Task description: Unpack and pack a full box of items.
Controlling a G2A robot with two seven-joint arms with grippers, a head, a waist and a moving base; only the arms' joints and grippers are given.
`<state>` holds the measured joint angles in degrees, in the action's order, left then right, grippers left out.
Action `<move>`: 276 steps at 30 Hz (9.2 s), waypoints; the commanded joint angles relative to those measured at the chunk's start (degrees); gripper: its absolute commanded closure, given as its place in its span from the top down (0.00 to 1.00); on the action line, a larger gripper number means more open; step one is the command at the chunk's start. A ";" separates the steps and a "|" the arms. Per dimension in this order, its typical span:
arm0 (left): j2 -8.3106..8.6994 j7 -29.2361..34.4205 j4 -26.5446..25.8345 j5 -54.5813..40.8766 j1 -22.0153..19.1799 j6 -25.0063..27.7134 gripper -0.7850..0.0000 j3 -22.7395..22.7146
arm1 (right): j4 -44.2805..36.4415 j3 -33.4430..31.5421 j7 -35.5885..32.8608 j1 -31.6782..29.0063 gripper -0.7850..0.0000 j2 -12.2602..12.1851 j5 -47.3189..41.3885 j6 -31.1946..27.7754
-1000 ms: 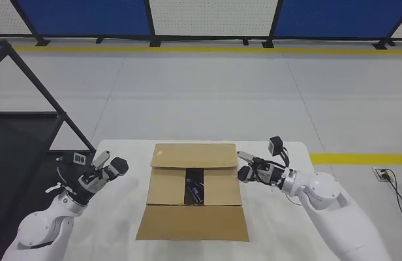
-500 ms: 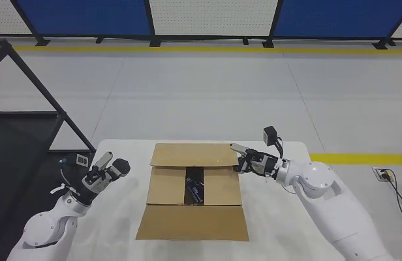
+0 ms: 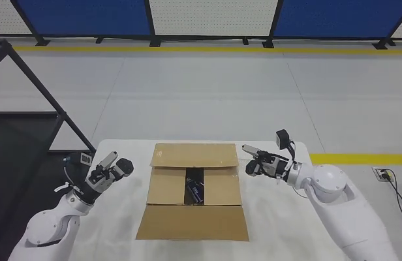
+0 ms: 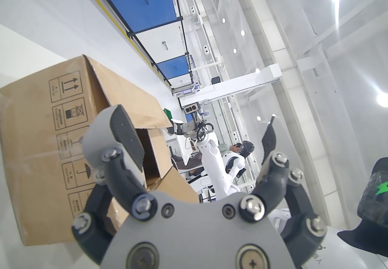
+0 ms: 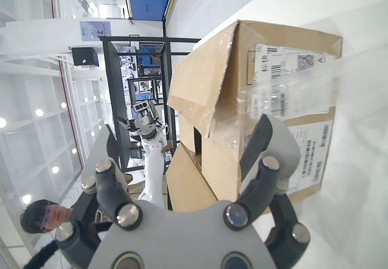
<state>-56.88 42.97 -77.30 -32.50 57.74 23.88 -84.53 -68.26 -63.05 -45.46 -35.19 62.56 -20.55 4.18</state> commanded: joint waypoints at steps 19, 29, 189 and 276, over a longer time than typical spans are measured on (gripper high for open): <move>-0.53 -0.64 1.22 1.99 -0.79 -0.93 1.00 0.81 | 6.67 3.00 -7.10 4.94 1.00 2.53 -7.73 -4.05; -0.78 -1.04 1.54 1.35 -0.42 -0.31 1.00 0.48 | 7.98 3.93 -12.09 7.45 1.00 3.64 -12.11 -3.88; -2.54 12.68 -7.33 10.74 -4.35 -16.30 1.00 0.45 | 4.74 -24.09 -6.70 -4.89 1.00 10.63 3.87 3.00; -1.65 10.65 -8.40 7.79 -2.34 -14.73 1.00 1.97 | 8.58 -13.85 4.87 -1.63 1.00 9.94 11.23 12.06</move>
<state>-58.53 53.62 -85.75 -24.71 55.47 9.14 -82.63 -59.06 -76.47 -40.09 -36.31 72.70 -9.41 16.17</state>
